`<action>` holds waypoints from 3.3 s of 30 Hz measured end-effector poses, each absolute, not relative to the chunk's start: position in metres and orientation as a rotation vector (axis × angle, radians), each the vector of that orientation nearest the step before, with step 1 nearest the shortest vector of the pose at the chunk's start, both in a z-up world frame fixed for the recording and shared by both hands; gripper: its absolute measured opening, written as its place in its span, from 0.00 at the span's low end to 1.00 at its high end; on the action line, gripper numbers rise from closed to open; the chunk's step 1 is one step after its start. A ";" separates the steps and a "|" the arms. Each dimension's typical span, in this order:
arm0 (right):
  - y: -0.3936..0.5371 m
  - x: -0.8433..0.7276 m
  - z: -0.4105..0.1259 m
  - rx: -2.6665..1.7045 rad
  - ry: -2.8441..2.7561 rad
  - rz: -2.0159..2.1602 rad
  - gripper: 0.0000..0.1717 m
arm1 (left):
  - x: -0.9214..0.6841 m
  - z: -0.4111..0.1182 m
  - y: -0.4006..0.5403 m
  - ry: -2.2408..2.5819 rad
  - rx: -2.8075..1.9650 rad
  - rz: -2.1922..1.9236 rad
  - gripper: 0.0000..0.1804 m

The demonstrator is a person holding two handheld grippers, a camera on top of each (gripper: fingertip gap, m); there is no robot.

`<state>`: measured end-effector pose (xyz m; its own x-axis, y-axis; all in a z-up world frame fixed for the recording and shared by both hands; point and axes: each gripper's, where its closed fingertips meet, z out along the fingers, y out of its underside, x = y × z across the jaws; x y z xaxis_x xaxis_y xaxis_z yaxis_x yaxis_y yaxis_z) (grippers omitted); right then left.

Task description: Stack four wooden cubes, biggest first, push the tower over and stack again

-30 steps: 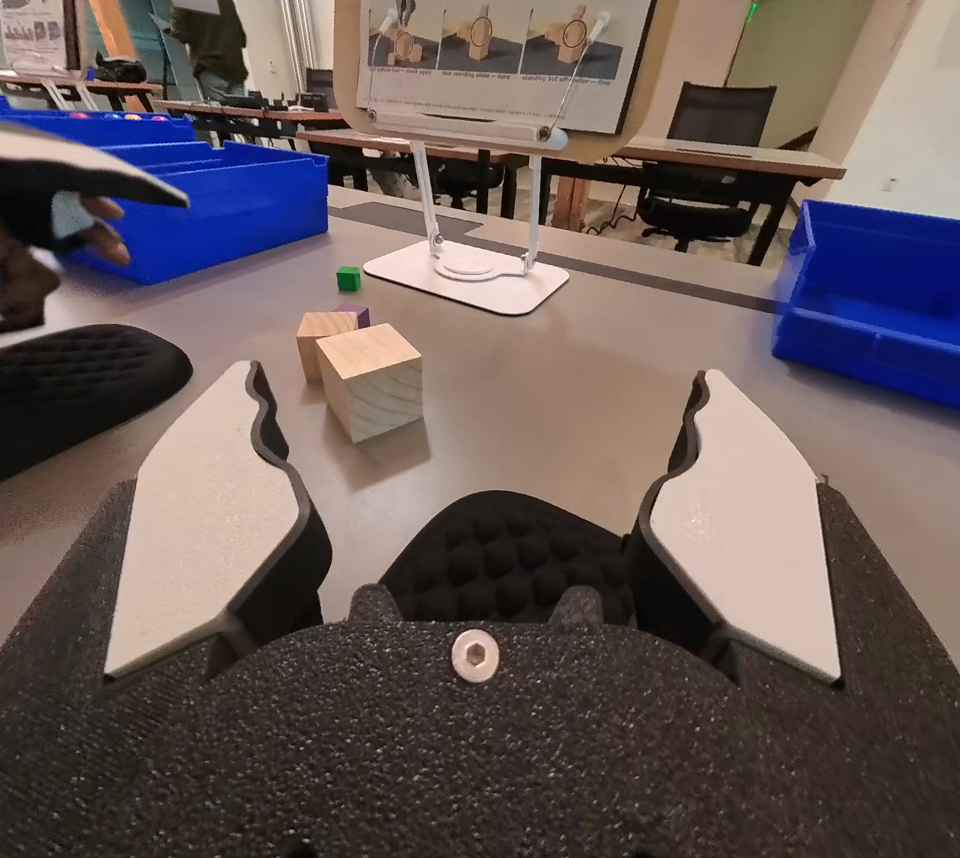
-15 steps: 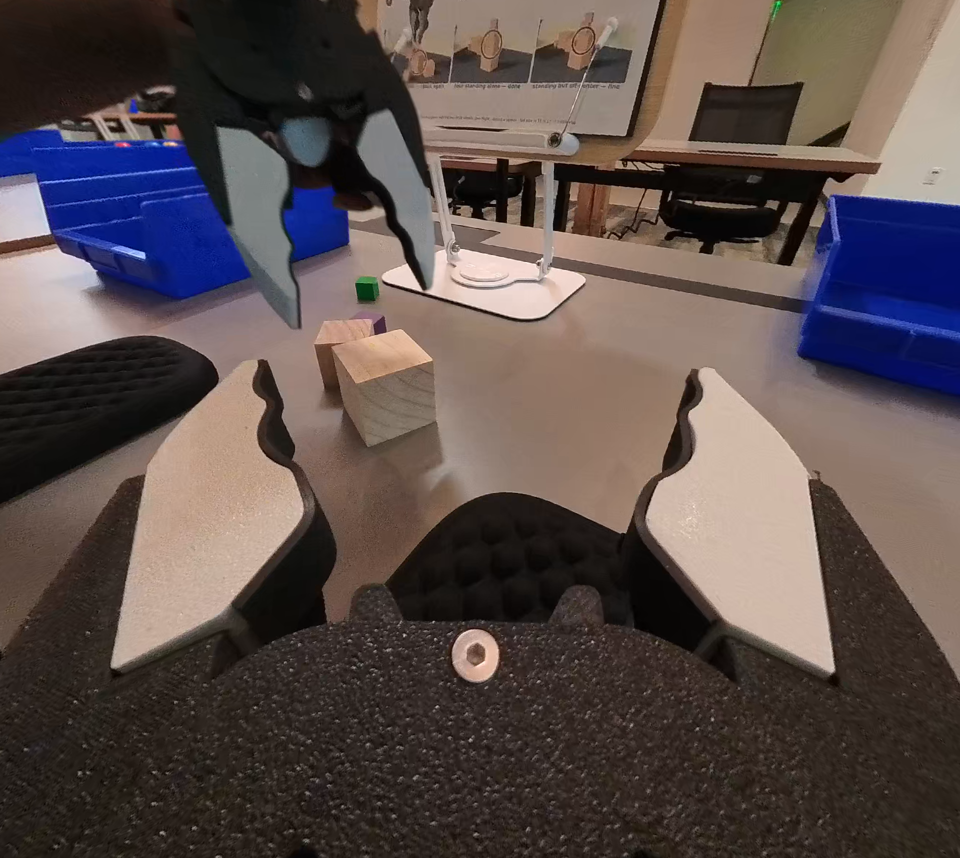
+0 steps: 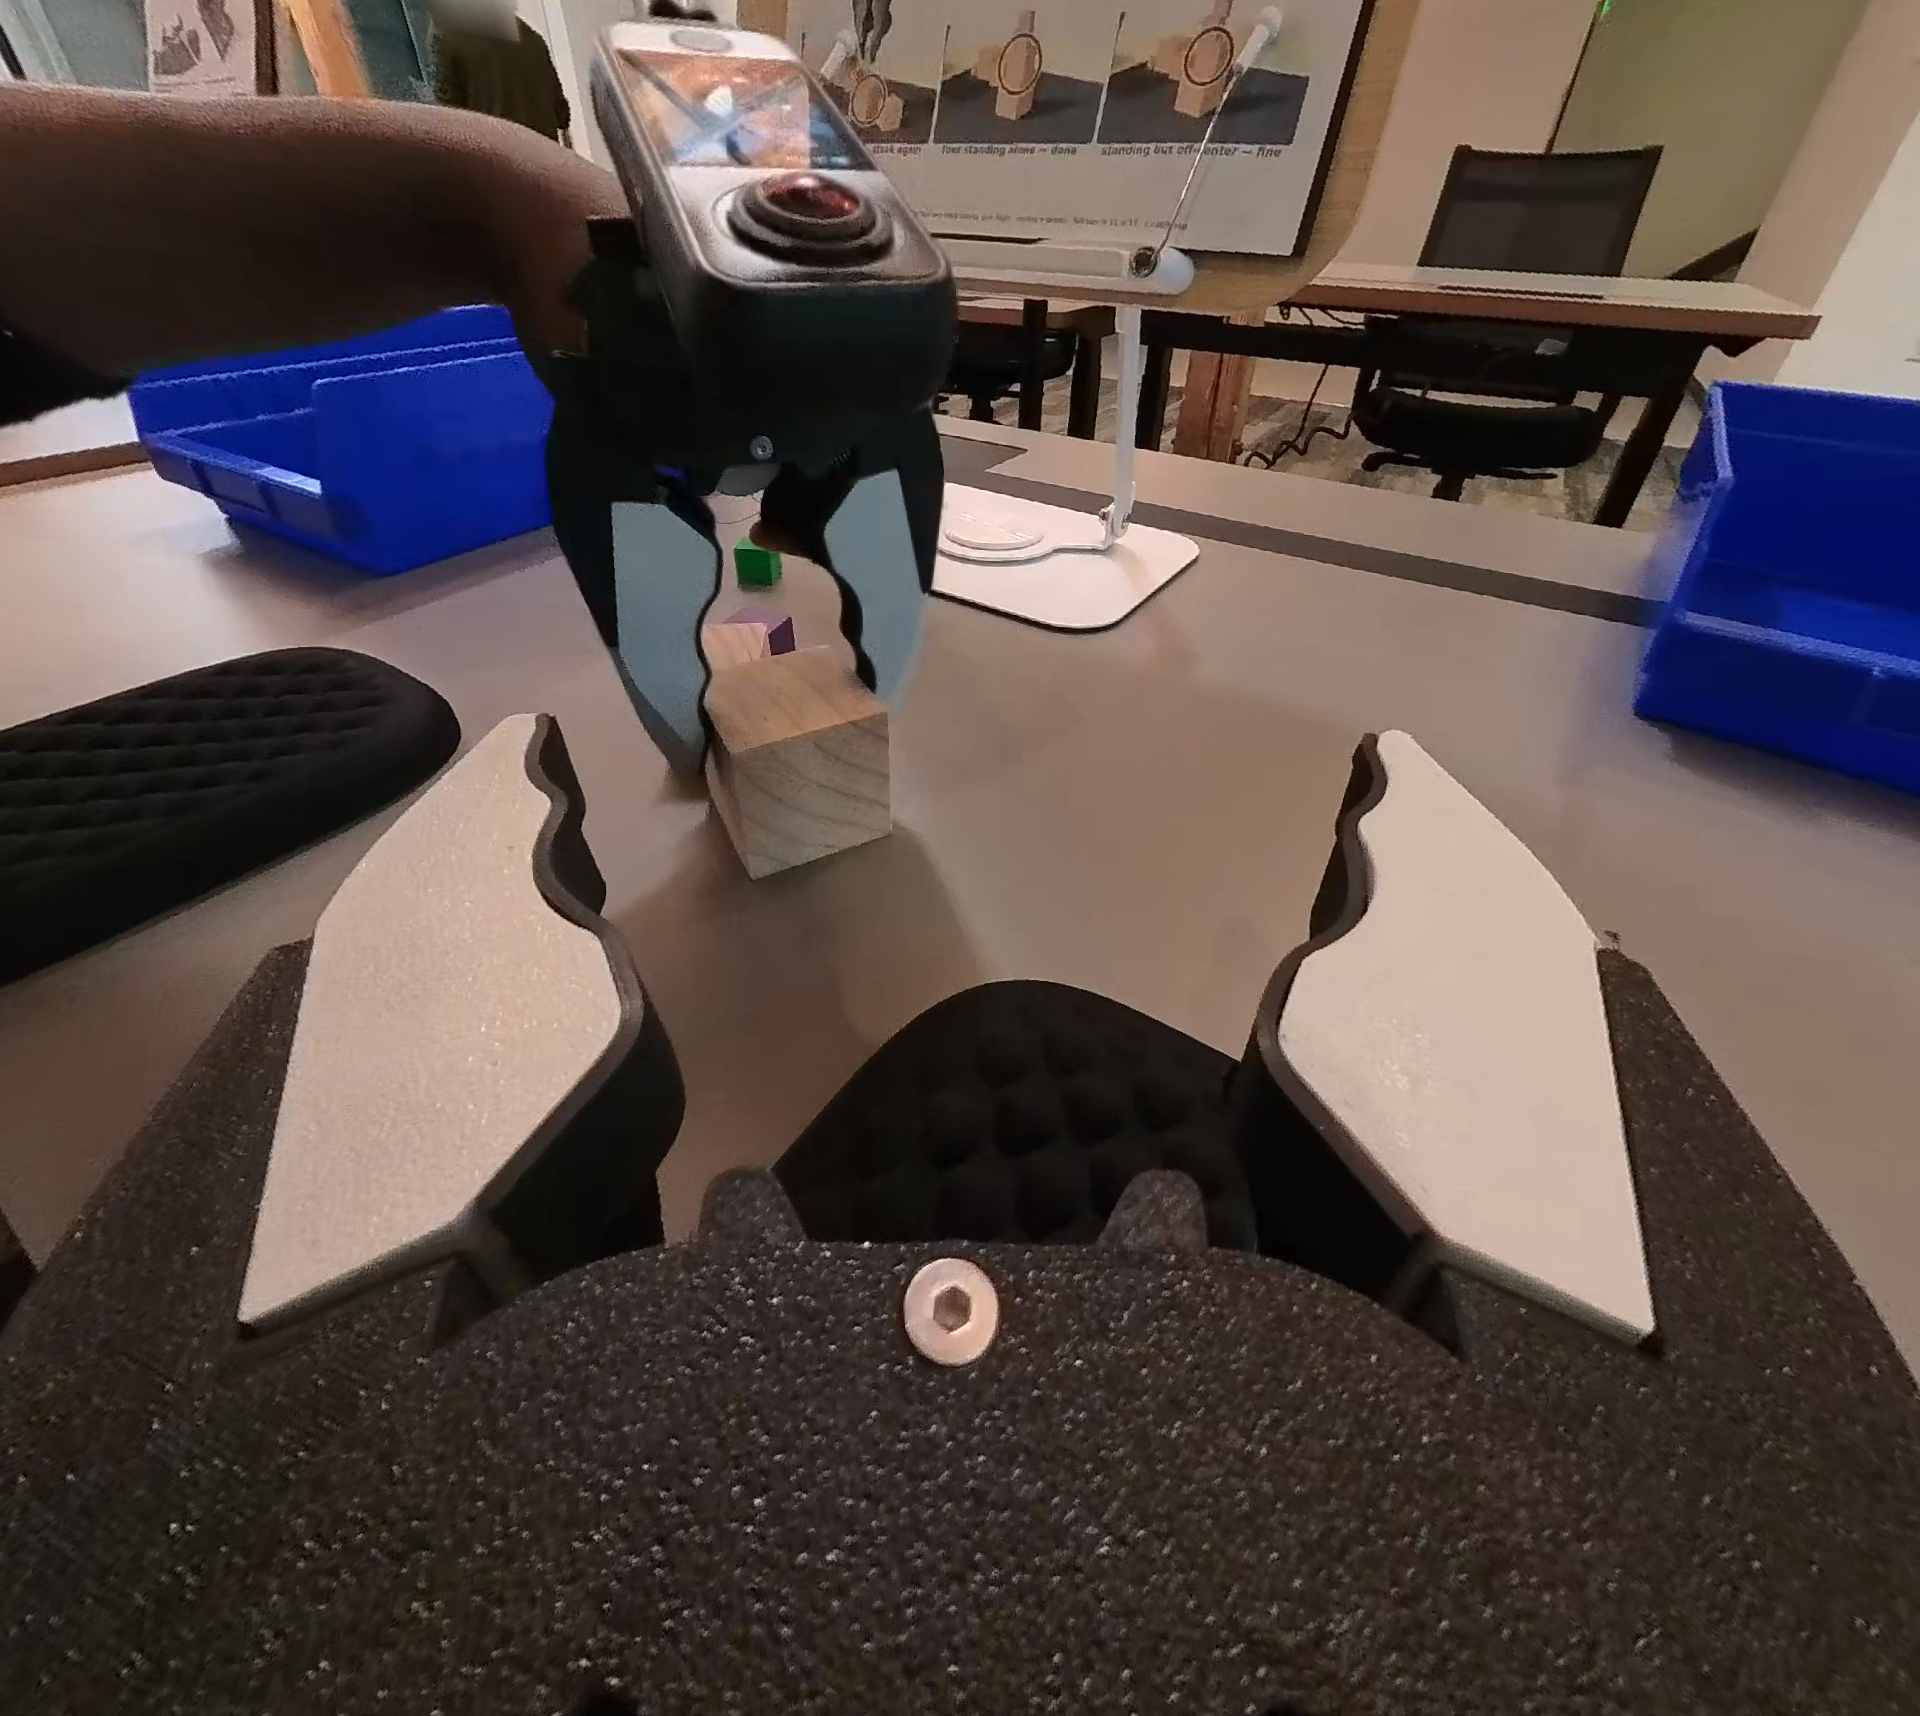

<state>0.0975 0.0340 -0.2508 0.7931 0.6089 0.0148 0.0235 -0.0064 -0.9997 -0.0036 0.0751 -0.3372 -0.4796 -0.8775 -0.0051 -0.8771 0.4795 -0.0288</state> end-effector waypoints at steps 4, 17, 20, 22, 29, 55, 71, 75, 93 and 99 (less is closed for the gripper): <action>0.034 0.097 -0.251 -1.527 -0.535 0.502 0.78 | 0.008 -0.322 0.078 2.677 -1.518 -0.088 0.33; 0.033 0.096 -0.251 -1.524 -0.539 0.512 0.77 | 0.062 -0.318 0.094 2.870 -1.119 -0.010 0.33; 0.033 0.096 -0.251 -1.524 -0.539 0.517 0.77 | 0.067 -0.321 0.089 2.893 -1.094 -0.036 0.33; 0.033 0.096 -0.251 -1.524 -0.541 0.517 0.77 | 0.067 -0.324 0.088 2.916 -1.088 -0.024 0.33; 0.034 0.096 -0.252 -1.532 -0.542 0.527 0.76 | 0.065 -0.335 0.089 2.948 -1.108 -0.024 0.33; 0.033 0.095 -0.253 -1.532 -0.551 0.528 0.75 | -0.049 -0.313 0.085 2.751 -1.301 0.034 0.45; 0.033 0.095 -0.252 -1.531 -0.546 0.526 0.74 | -0.062 -0.334 0.093 2.774 -1.217 0.054 0.27; 0.034 0.096 -0.252 -1.533 -0.540 0.527 0.74 | -0.063 -0.337 0.091 2.779 -1.223 0.023 0.25; 0.033 0.092 -0.255 -1.546 -0.575 0.523 0.73 | 0.018 -0.254 0.082 2.720 -1.199 -0.087 0.23; 0.034 0.093 -0.256 -1.551 -0.564 0.535 0.72 | 0.052 -0.266 0.083 2.797 -1.132 -0.016 0.23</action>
<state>0.0933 0.0341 -0.2556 0.7662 0.6426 -0.0001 0.0338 -0.0404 -0.9986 0.0522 0.0827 -0.2664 -0.7119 -0.6935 -0.1106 -0.6922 0.7195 -0.0561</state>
